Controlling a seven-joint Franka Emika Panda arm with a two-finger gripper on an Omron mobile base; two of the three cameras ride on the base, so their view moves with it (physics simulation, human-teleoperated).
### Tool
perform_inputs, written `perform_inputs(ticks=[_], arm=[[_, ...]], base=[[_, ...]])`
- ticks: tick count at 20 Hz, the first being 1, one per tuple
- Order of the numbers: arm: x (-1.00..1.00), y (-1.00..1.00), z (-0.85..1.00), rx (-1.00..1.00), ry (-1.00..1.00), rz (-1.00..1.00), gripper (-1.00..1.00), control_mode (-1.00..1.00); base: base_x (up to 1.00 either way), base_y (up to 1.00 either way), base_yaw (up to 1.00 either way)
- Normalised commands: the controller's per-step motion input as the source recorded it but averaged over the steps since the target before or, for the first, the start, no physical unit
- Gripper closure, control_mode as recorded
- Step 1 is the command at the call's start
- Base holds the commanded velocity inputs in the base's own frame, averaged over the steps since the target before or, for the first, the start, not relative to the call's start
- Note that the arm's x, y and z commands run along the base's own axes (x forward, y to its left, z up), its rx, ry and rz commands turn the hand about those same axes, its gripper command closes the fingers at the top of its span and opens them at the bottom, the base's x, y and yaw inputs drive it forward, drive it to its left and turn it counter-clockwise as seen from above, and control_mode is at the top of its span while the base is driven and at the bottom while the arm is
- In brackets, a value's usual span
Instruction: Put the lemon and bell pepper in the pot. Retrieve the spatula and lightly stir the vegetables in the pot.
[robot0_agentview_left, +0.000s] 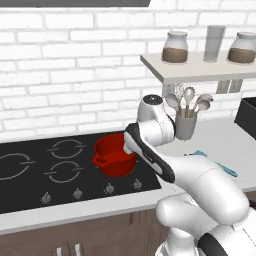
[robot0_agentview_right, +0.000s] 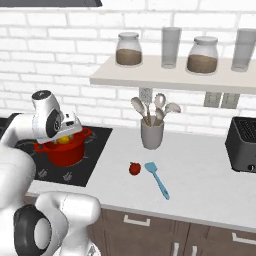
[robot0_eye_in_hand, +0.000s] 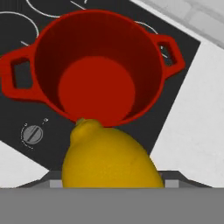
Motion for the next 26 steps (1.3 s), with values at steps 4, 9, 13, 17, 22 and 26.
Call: perform_inputs(ticks=[4,9,13,17,22,26], arm=[[0.91,0.40,-0.36,0.01,0.07,0.06,1.00,-1.00],[0.48,0.28,-0.44,0.00,0.00,0.05,1.00,-1.00],[0.45,0.18,-0.57,-0.02,0.00,0.05,1.00,-1.00],[0.18,0.05,-0.18,0.00,-0.06,0.01,-1.00,-1.00],[0.28,0.03,0.00,0.00,-0.08,0.00,-1.00,-1.00],[0.03,0.00,0.09,0.00,-0.11,0.00,-1.00,-1.00]], base=[[0.00,0.00,0.00],[0.00,0.00,0.00],[0.00,0.00,0.00],[0.00,0.00,0.00],[0.00,0.00,0.00],[0.00,0.00,0.00]])
